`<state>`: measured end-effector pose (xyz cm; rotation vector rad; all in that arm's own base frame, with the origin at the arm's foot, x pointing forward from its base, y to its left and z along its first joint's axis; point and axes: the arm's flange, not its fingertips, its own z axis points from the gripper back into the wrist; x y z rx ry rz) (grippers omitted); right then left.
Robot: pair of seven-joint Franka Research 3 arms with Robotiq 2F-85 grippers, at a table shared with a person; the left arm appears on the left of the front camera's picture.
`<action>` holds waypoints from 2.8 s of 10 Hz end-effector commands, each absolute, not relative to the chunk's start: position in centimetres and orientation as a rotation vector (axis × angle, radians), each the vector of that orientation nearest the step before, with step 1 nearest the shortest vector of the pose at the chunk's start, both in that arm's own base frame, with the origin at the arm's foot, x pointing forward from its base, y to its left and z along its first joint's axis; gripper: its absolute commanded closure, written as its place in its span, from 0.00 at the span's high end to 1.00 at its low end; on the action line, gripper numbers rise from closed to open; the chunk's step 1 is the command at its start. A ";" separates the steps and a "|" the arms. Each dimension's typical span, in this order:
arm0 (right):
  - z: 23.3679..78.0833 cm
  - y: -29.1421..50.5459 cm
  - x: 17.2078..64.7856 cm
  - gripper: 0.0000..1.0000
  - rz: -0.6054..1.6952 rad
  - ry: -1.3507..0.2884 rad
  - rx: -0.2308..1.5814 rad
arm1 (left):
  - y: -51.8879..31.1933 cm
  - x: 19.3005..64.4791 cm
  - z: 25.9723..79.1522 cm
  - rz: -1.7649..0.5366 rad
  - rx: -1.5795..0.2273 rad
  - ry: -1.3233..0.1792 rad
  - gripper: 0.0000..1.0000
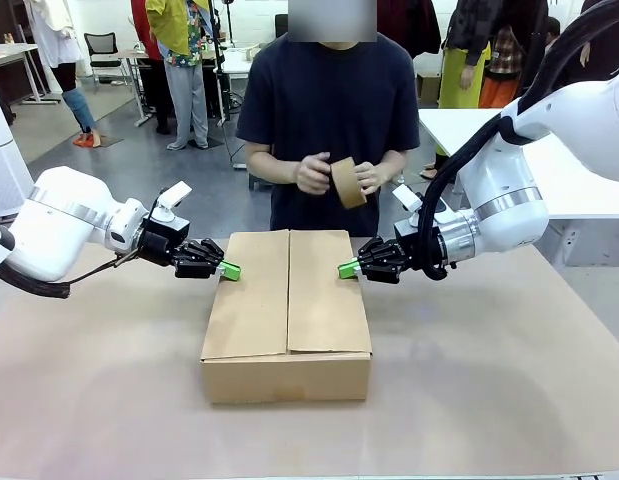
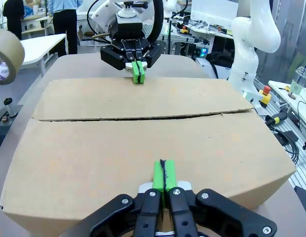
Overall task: Wrap the clocks to prevent damage.
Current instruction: After the human seals the box with tape, release both hands from the side flaps of the Package Box.
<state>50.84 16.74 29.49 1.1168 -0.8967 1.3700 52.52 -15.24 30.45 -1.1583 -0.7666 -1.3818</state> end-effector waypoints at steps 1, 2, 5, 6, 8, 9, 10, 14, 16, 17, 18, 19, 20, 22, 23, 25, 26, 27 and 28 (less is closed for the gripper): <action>29.2 16.8 50.8 0.01 1.365 -0.894 1.113 | -15.4 52.5 30.2 -1.382 -1.150 -0.762 0.00; 29.2 16.8 50.8 0.01 1.365 -0.894 1.113 | -15.4 52.5 30.2 -1.382 -1.150 -0.762 0.00; 29.2 16.8 50.8 0.01 1.365 -0.894 1.113 | -15.4 52.5 30.2 -1.382 -1.150 -0.762 0.00; 29.2 16.8 50.8 0.01 1.365 -0.894 1.113 | -15.4 52.5 30.2 -1.382 -1.150 -0.762 0.00; 29.2 16.8 50.8 0.01 1.365 -0.894 1.113 | -15.4 52.5 30.2 -1.382 -1.150 -0.762 0.00; 29.2 16.8 50.8 0.01 1.365 -0.894 1.113 | -15.4 52.5 30.2 -1.382 -1.150 -0.762 0.00; 29.2 16.8 50.8 0.01 1.365 -0.894 1.113 | -15.4 52.5 30.2 -1.382 -1.150 -0.762 0.00; 29.2 16.8 50.8 0.01 1.365 -0.894 1.113 | -15.4 52.5 30.2 -1.382 -1.150 -0.762 0.00; 29.2 16.8 50.8 0.01 1.365 -0.894 1.113 | -15.4 52.5 30.2 -1.382 -1.150 -0.762 0.00; 29.2 16.8 50.8 0.01 1.365 -0.894 1.113 | -15.4 52.5 30.2 -1.382 -1.150 -0.762 0.00; 29.2 16.8 50.8 0.01 1.365 -0.894 1.113 | -15.4 52.5 30.2 -1.382 -1.150 -0.762 0.00; 29.2 16.8 50.8 0.01 1.365 -0.894 1.113 | -15.4 52.5 30.2 -1.382 -1.150 -0.762 0.00; 29.2 16.8 50.8 0.01 1.365 -0.894 1.113 | -15.4 52.5 30.2 -1.382 -1.150 -0.762 0.00; 29.2 16.8 50.8 0.01 1.365 -0.894 1.113 | -15.4 52.5 30.2 -1.382 -1.150 -0.762 0.00; 29.2 16.8 50.8 0.01 1.365 -0.894 1.113 | -15.4 52.5 30.2 -1.382 -1.150 -0.762 0.00; 29.2 16.8 50.8 0.01 1.365 -0.894 1.113 | -15.4 52.5 30.2 -1.382 -1.150 -0.762 0.00; 29.2 16.8 50.8 0.01 1.365 -0.894 1.113 | -15.4 52.5 30.2 -1.382 -1.150 -0.762 0.00; 29.2 16.8 50.8 0.01 1.365 -0.894 1.113 | -15.4 52.5 30.2 -1.382 -1.150 -0.762 0.00; 29.2 16.8 50.8 0.01 1.365 -0.894 1.113 | -15.4 52.5 30.2 -1.382 -1.150 -0.762 0.00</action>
